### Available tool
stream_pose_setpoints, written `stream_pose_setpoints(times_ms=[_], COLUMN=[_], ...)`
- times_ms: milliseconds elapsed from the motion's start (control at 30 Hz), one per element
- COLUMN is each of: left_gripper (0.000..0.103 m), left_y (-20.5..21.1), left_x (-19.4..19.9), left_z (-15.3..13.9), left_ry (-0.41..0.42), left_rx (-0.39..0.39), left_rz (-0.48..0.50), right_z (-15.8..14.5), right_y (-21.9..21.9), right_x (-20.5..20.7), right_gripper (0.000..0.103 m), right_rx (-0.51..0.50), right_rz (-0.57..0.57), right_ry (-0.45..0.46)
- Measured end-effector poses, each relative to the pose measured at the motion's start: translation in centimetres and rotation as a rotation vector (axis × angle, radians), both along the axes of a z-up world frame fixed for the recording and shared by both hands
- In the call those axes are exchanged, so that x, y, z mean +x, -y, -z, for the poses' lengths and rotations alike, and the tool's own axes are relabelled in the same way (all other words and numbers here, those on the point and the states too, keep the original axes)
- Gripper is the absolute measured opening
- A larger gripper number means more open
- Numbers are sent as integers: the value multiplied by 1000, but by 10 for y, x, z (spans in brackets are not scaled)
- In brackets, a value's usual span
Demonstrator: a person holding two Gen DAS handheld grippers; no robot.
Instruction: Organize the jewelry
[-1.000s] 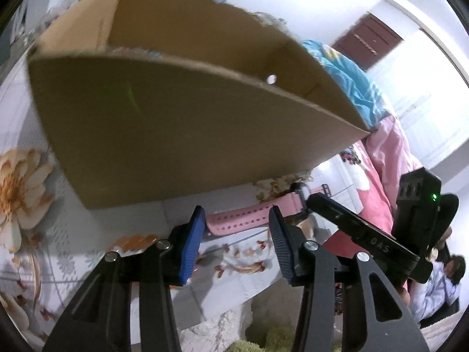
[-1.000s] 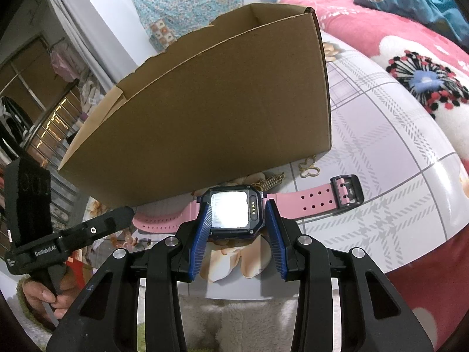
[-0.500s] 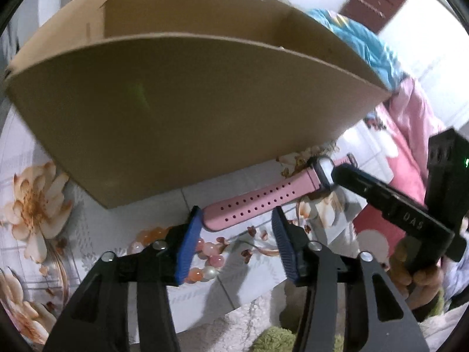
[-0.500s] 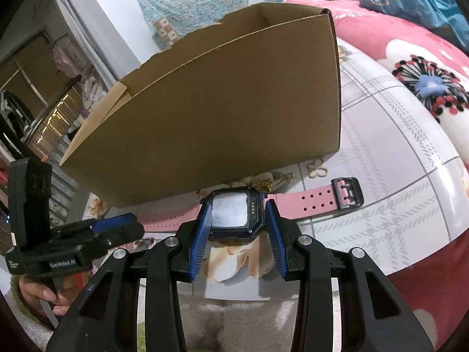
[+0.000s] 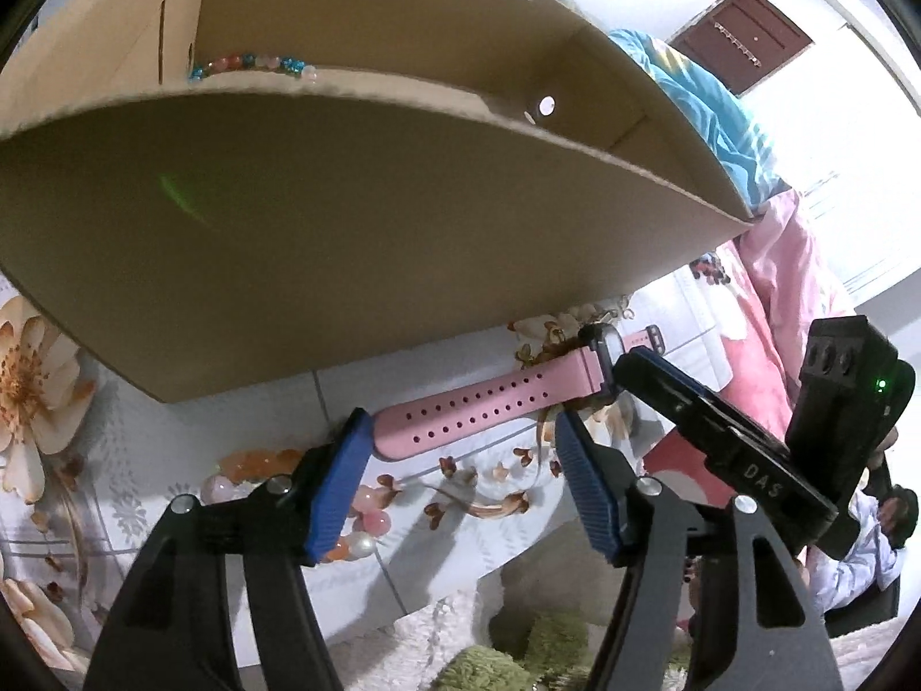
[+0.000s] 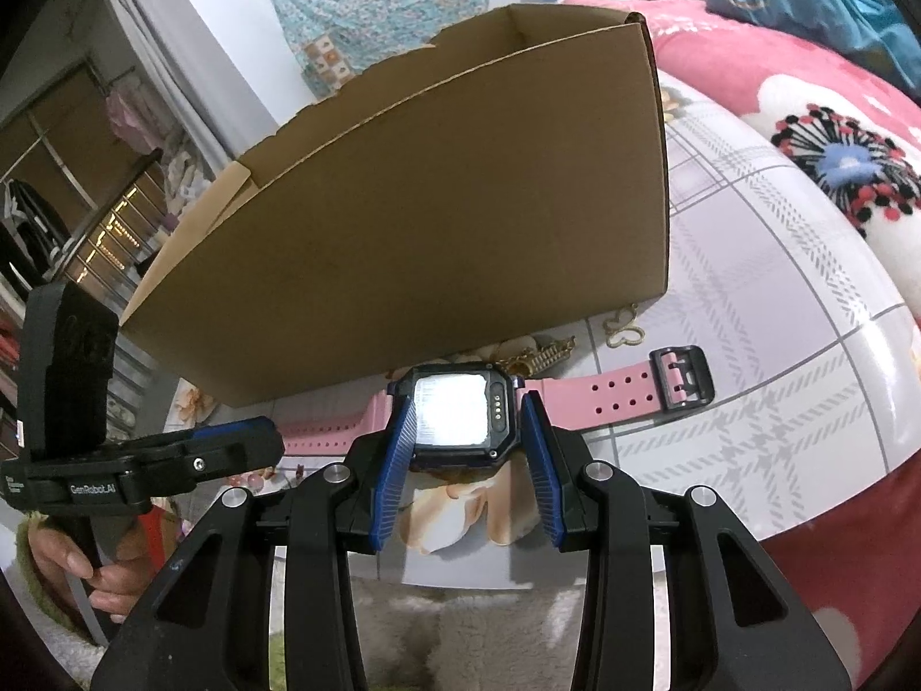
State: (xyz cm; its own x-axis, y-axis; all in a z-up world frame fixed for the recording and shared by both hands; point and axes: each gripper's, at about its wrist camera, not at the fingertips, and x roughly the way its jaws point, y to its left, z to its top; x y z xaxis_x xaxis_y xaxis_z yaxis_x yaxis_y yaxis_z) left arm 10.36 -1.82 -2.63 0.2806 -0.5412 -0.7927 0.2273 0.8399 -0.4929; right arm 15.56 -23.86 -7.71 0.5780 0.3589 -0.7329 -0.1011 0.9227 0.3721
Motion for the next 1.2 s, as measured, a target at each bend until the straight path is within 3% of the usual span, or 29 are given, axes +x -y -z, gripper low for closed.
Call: stream_pose_setpoints(times_ms=[233, 433, 533, 733, 833, 933, 1200], left_gripper=[64, 65, 65, 65, 65, 65, 65], left_y=[-1, 7, 10, 1, -6, -12, -9], left_x=[-2, -10, -15, -16, -17, -22, -35], left_z=[-1, -2, -2, -3, -8, -14, -22], left_ry=[-5, 53, 75, 93, 119, 156, 244], left_rx=[-5, 69, 88, 64, 65, 75, 100], left_rz=[1, 36, 63, 48, 32, 27, 71], right_z=[0, -4, -17, -30, -29, -23, -13], right_y=[7, 17, 25, -7, -37, -45, -43], right_x=[-5, -8, -16, -27, -29, -25, -5], right_gripper=[36, 37, 40, 48, 48, 48, 48], right_rx=[11, 24, 2, -153, -342, -458, -571], right_rz=[-2, 9, 2, -178, -314, -397, -597], right_ry=[3, 14, 63, 126, 168, 178, 129])
